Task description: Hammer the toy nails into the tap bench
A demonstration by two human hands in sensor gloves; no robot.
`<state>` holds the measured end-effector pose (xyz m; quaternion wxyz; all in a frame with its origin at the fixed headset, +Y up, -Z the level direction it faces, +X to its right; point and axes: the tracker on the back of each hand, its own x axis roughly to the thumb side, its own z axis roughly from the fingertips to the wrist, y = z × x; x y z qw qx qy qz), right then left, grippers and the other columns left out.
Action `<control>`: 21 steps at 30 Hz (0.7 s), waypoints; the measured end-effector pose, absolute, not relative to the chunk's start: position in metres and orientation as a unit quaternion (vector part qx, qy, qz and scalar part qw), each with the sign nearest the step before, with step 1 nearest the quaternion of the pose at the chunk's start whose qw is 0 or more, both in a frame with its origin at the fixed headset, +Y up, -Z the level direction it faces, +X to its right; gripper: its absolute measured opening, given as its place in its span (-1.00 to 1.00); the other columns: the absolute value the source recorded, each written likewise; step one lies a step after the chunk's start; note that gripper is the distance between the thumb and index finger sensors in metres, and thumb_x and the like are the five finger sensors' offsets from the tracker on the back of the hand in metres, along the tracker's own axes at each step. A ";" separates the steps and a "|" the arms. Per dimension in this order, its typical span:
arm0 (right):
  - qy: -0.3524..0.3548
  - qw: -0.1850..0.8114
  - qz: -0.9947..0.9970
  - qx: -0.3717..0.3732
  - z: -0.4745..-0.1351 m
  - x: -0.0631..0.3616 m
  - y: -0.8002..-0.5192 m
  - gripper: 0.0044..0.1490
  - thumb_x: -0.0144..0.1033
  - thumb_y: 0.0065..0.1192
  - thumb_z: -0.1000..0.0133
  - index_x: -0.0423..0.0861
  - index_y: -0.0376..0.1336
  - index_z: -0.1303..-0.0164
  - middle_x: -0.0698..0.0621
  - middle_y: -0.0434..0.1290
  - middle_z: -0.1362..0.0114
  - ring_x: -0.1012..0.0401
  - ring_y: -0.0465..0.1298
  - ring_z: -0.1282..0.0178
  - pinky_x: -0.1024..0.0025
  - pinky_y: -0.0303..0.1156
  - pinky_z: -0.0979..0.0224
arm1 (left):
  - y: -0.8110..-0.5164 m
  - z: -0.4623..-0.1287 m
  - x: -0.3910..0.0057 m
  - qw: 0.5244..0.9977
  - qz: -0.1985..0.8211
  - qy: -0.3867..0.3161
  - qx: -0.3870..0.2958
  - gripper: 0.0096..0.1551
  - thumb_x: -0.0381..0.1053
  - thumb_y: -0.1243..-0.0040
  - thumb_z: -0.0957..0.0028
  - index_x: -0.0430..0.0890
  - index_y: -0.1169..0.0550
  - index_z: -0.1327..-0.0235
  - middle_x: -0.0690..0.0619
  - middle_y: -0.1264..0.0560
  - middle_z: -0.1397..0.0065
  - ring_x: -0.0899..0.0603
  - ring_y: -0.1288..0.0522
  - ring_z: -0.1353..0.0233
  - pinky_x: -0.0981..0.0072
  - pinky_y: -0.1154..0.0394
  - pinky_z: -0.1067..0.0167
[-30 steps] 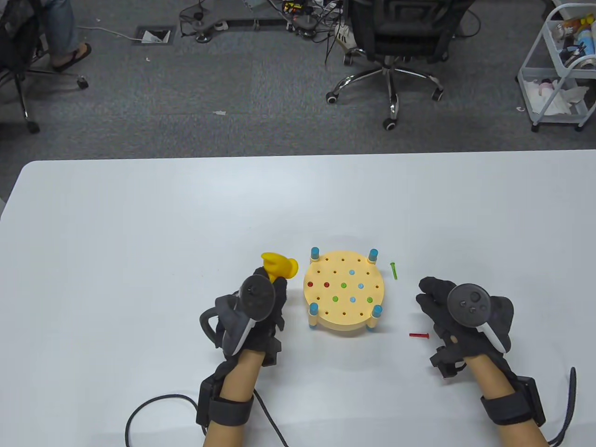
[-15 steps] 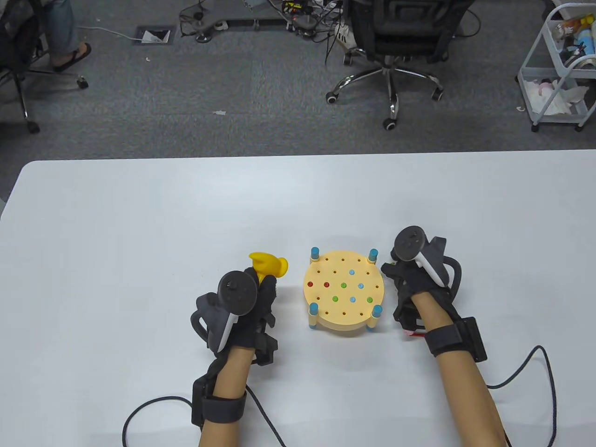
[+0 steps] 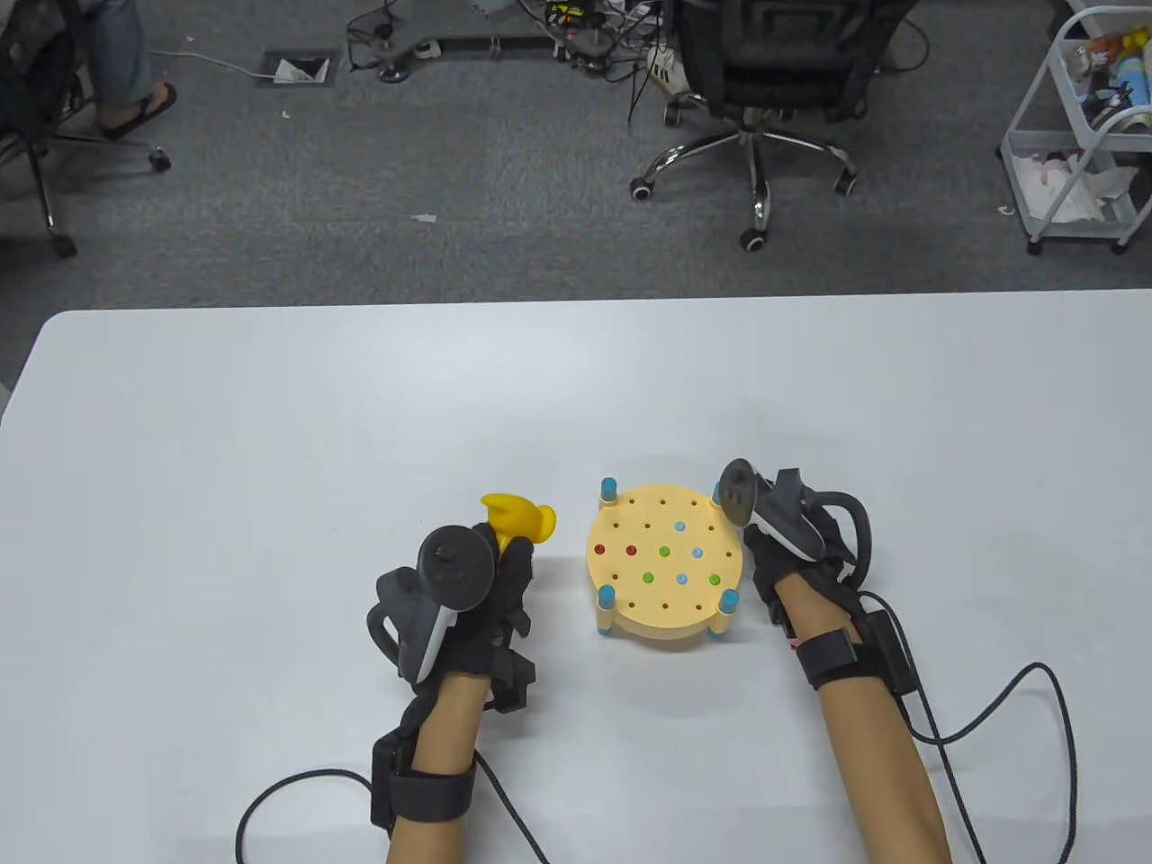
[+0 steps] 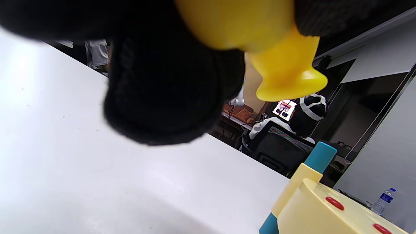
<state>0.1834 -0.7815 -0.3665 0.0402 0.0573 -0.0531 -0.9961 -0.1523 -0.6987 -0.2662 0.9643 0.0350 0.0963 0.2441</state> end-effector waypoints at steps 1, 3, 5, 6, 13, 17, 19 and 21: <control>-0.057 0.035 -0.996 0.056 -0.366 0.185 -0.782 -0.37 -0.18 0.26 0.01 -0.13 0.31 -0.26 -0.05 0.57 -0.05 0.37 0.60 0.39 0.50 0.60 0.23 | -0.699 -0.266 -0.153 0.964 0.244 0.096 0.034 -0.24 0.30 -0.08 0.20 -0.17 -0.57 -0.10 -0.12 -0.74 0.23 -0.11 -0.77 0.42 0.21 -0.62 0.52; -0.065 0.002 -0.996 0.053 -0.365 0.193 -0.784 -0.35 -0.19 0.18 -0.01 -0.15 0.28 -0.31 -0.05 0.55 -0.06 0.38 0.58 0.37 0.50 0.60 0.20 | -0.700 -0.267 -0.153 0.964 0.245 0.096 0.032 -0.24 0.30 -0.08 0.20 -0.17 -0.57 -0.10 -0.12 -0.74 0.23 -0.11 -0.77 0.42 0.21 -0.62 0.52; -0.080 -0.029 -0.995 0.050 -0.362 0.202 -0.785 -0.35 -0.20 0.08 -0.05 -0.11 0.25 -0.37 -0.04 0.52 -0.08 0.38 0.57 0.34 0.49 0.59 0.16 | -0.699 -0.267 -0.152 0.964 0.246 0.095 0.031 -0.24 0.30 -0.08 0.20 -0.17 -0.57 -0.10 -0.12 -0.74 0.23 -0.11 -0.77 0.42 0.21 -0.62 0.52; -0.089 -0.055 -0.993 0.048 -0.360 0.208 -0.785 -0.37 -0.22 0.05 -0.07 -0.08 0.23 -0.38 -0.06 0.49 -0.10 0.37 0.56 0.32 0.47 0.58 0.13 | -0.699 -0.267 -0.152 0.964 0.246 0.094 0.031 -0.24 0.30 -0.08 0.20 -0.17 -0.57 -0.10 -0.12 -0.74 0.23 -0.11 -0.77 0.42 0.21 -0.62 0.52; 0.046 -0.161 -0.985 0.049 -0.337 0.240 -0.752 -0.49 -0.16 0.15 0.02 0.00 0.35 -0.12 -0.02 0.55 0.02 0.36 0.59 0.42 0.45 0.60 0.24 | -0.699 -0.268 -0.152 0.963 0.255 0.089 0.030 -0.24 0.30 -0.09 0.20 -0.17 -0.57 -0.10 -0.13 -0.74 0.23 -0.11 -0.76 0.42 0.21 -0.62 0.52; 0.099 -0.172 -0.980 0.006 -0.323 0.226 -0.710 -0.48 -0.13 0.22 0.05 -0.01 0.37 -0.09 0.02 0.59 0.04 0.37 0.62 0.44 0.48 0.63 0.27 | -0.700 -0.268 -0.149 0.966 0.245 0.082 0.032 -0.24 0.30 -0.08 0.20 -0.17 -0.57 -0.10 -0.13 -0.74 0.23 -0.11 -0.77 0.42 0.21 -0.62 0.52; 0.090 -0.180 -0.979 -0.031 -0.315 0.205 -0.686 -0.48 -0.12 0.26 0.07 -0.01 0.39 -0.08 0.02 0.61 0.03 0.35 0.64 0.44 0.48 0.63 0.27 | -0.700 -0.267 -0.147 0.967 0.239 0.077 0.034 -0.24 0.30 -0.08 0.20 -0.17 -0.57 -0.10 -0.13 -0.74 0.23 -0.11 -0.77 0.43 0.21 -0.62 0.53; 0.059 -0.164 -0.983 -0.059 -0.310 0.182 -0.669 -0.49 -0.12 0.30 0.07 -0.01 0.40 -0.07 0.03 0.62 0.02 0.34 0.66 0.42 0.47 0.63 0.26 | -0.700 -0.267 -0.145 0.969 0.234 0.073 0.035 -0.24 0.30 -0.08 0.20 -0.17 -0.57 -0.10 -0.12 -0.74 0.23 -0.11 -0.77 0.43 0.22 -0.62 0.53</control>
